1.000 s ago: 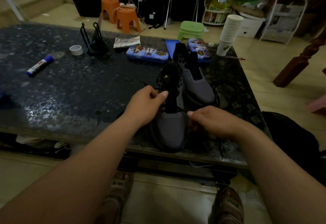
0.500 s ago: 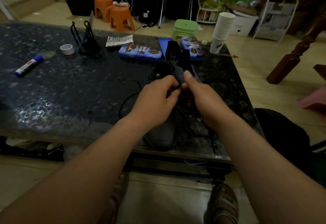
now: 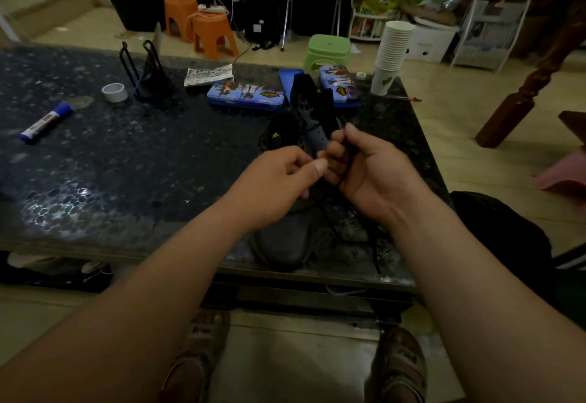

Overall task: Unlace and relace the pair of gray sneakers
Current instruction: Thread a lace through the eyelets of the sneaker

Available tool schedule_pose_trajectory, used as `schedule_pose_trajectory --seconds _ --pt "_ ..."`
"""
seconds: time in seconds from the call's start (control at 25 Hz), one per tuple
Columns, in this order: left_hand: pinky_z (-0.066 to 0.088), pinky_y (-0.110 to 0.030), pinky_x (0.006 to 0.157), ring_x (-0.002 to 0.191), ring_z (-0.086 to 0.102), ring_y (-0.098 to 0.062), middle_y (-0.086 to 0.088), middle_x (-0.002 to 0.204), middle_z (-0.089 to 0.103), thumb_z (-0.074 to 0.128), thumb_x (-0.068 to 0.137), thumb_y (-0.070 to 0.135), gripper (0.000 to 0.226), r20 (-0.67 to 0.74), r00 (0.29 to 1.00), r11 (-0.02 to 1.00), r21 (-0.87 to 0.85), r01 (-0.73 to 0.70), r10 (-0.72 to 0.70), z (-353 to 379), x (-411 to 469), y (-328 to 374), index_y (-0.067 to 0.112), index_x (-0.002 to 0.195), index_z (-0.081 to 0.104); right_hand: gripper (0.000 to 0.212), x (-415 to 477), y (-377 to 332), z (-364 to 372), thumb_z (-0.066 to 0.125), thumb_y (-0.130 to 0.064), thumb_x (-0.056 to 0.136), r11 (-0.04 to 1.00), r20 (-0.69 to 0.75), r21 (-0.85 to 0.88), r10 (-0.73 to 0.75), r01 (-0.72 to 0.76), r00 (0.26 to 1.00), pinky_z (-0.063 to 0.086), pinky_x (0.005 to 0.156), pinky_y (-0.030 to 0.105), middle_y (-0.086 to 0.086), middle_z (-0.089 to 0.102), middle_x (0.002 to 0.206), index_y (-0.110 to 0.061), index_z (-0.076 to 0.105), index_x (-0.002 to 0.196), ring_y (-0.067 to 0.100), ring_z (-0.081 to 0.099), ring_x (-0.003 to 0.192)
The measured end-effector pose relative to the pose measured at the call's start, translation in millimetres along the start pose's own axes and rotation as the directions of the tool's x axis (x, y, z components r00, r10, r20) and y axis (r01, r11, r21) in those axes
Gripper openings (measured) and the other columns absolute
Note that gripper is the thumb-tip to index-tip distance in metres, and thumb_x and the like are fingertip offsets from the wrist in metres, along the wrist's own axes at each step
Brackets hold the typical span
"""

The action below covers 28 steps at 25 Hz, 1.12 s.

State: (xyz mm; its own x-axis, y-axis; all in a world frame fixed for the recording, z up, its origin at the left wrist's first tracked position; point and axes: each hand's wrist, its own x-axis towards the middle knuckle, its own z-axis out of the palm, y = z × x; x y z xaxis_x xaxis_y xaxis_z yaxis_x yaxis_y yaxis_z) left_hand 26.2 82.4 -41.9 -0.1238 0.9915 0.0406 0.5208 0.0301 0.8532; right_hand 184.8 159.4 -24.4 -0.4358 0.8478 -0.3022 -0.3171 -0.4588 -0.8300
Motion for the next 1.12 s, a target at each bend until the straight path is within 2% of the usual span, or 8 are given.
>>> schedule_pose_trajectory --seconds 0.12,0.28,0.4,0.52,0.6,0.72,0.8,1.12 --pt "0.053 -0.037 0.064 0.061 0.061 -0.008 0.001 0.075 0.071 0.063 0.100 0.045 0.027 0.041 0.998 0.988 -0.147 0.053 -0.048 8 0 10 0.018 0.100 0.065 0.024 -5 3 10 0.051 -0.024 0.106 0.995 0.056 -0.067 -0.075 0.079 0.996 0.051 0.089 0.032 -0.001 0.071 0.082 -0.013 0.072 0.101 0.015 0.065 0.086" --pt "0.057 -0.047 0.092 0.095 0.070 -0.015 0.001 0.101 0.073 0.064 0.100 0.035 0.017 -0.058 0.998 0.981 -0.188 -0.048 0.038 13 2 7 0.022 0.110 0.067 0.024 -7 17 10 0.055 -0.027 0.103 0.973 0.061 -0.215 -0.075 0.087 0.995 0.042 0.113 0.043 -0.004 0.079 0.109 -0.023 0.079 0.105 0.016 0.070 0.112" --pt "0.056 -0.056 0.097 0.095 0.070 -0.022 -0.006 0.099 0.074 0.058 0.105 0.021 0.013 -0.078 0.996 0.928 -0.374 0.003 -0.035 14 3 10 0.013 0.101 0.067 0.025 -7 22 15 0.053 -0.028 0.104 0.964 0.084 -0.249 -0.070 0.089 0.994 0.041 0.107 0.039 -0.008 0.078 0.114 -0.027 0.078 0.107 0.010 0.070 0.108" --pt "0.060 -0.041 0.074 0.072 0.066 -0.023 -0.009 0.088 0.068 0.047 0.108 0.013 0.016 0.059 0.992 0.762 -0.636 0.123 -0.111 15 0 17 0.008 0.112 0.062 0.024 -6 25 19 0.053 -0.023 0.104 0.985 0.114 -0.159 -0.051 0.069 0.992 0.051 0.077 0.034 0.000 0.077 0.104 -0.021 0.078 0.105 0.016 0.068 0.084" --pt "0.043 -0.028 0.048 0.049 0.045 -0.014 -0.003 0.071 0.054 0.044 0.110 0.020 0.016 0.158 0.976 0.678 -0.702 0.218 -0.149 12 -5 19 0.012 0.109 0.058 0.023 -6 27 21 0.055 -0.022 0.104 0.987 0.114 -0.152 -0.034 0.051 0.993 0.048 0.072 0.034 0.003 0.073 0.097 -0.019 0.077 0.101 0.016 0.060 0.074" --pt "0.027 -0.023 0.042 0.046 0.034 -0.009 0.005 0.058 0.040 0.052 0.106 0.041 0.034 0.012 0.983 0.901 -0.397 0.173 -0.183 2 -10 10 0.020 0.079 0.055 0.024 -3 19 19 0.048 -0.023 0.106 0.999 0.059 -0.030 -0.010 0.012 0.998 0.049 0.100 0.040 0.005 0.074 0.101 -0.017 0.067 0.092 0.021 0.069 0.097" --pt "0.028 -0.026 0.048 0.050 0.037 -0.009 0.006 0.055 0.041 0.059 0.102 0.043 0.042 -0.145 0.975 0.978 -0.148 0.150 -0.171 -6 -13 1 0.020 0.068 0.052 0.031 -1 8 9 0.042 -0.027 0.109 0.992 -0.008 0.126 0.002 -0.001 1.000 0.053 0.096 0.040 0.003 0.073 0.086 -0.017 0.060 0.086 0.021 0.074 0.092" --pt "0.036 -0.031 0.056 0.060 0.049 -0.023 -0.004 0.064 0.053 0.065 0.090 0.036 0.039 -0.266 0.937 0.801 0.497 0.334 -0.226 -39 -22 -21 0.015 0.063 0.047 0.024 1 6 -8 0.043 -0.020 0.110 0.980 -0.202 0.189 -0.022 0.061 0.979 0.061 0.075 0.037 0.000 0.058 0.065 -0.011 0.062 0.100 0.016 0.064 0.063"
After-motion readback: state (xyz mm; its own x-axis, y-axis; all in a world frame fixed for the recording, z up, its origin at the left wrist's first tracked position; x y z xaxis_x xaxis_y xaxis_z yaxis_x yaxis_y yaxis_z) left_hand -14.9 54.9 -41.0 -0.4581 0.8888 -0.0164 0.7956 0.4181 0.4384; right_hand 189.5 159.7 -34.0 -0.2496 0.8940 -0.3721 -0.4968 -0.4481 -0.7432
